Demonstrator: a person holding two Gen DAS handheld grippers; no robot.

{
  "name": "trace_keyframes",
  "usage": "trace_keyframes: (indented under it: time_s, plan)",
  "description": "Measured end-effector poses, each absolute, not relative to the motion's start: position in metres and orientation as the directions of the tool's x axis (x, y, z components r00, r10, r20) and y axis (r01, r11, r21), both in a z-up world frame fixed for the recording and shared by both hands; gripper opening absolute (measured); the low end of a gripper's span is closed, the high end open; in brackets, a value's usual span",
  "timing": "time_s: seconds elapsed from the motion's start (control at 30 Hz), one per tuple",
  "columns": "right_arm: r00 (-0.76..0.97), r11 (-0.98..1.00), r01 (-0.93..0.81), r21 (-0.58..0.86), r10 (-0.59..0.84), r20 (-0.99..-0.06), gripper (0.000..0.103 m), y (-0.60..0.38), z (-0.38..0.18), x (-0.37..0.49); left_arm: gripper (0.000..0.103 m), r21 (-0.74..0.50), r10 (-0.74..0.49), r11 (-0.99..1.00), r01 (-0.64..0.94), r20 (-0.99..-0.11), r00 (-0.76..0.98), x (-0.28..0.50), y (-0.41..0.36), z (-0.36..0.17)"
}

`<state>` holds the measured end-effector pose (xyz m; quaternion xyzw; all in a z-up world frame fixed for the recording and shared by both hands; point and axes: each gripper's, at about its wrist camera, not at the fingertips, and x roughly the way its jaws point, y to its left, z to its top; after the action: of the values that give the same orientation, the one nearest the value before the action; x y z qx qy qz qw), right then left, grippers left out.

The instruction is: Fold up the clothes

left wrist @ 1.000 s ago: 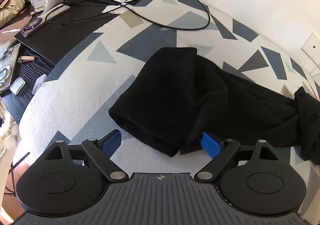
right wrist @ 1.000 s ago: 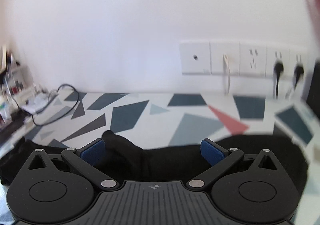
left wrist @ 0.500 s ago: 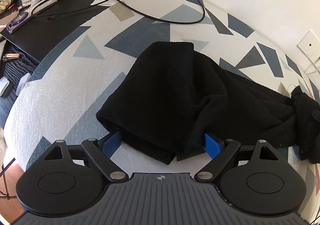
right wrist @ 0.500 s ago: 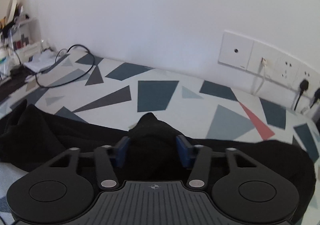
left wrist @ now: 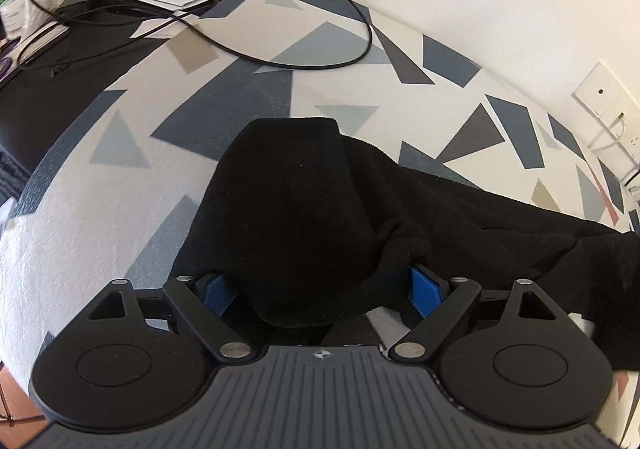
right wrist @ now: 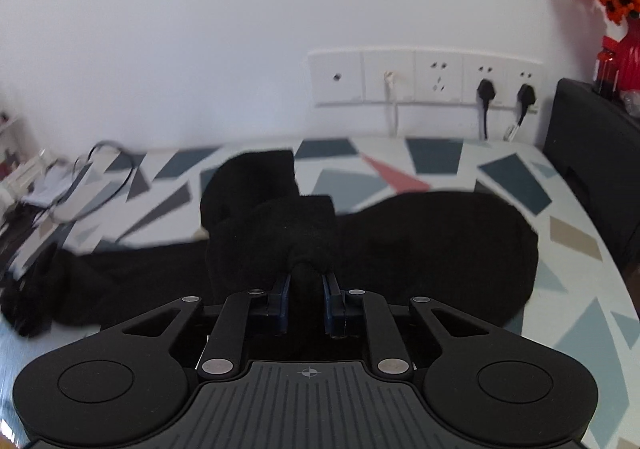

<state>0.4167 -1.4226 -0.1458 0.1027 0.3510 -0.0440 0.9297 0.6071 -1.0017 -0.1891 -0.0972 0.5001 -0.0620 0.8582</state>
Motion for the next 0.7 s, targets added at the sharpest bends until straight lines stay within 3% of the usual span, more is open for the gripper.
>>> trace_keyframes:
  time_s: [0.3,0.37,0.6,0.7]
  plan:
    - [0.602,0.967,0.187,0.171,0.025,-0.798,0.017,-1.413,-0.17,0.368,0.088,-0.227,-0.208,0.974,0.022,-0.841,0.499,0.609,-1.005,-0.194]
    - [0.623,0.964,0.213,0.159,-0.009,-0.782,0.027,-1.413,-0.162,0.356,0.088,-0.229,-0.209,0.973,0.021,-0.841,0.499,0.608,-1.004,-0.194]
    - [0.758,0.944,0.29,0.156,-0.127,-0.639,0.035,-1.423,-0.112,0.344,0.088,-0.239,-0.217,0.971,0.023,-0.836,0.504,0.61,-1.0,-0.196]
    - [0.785,0.946,0.29,0.145,-0.148,-0.602,0.045,-1.424,-0.101,0.361,0.088,-0.232,-0.219,0.972,0.039,-0.831,0.512,0.61,-1.0,-0.197]
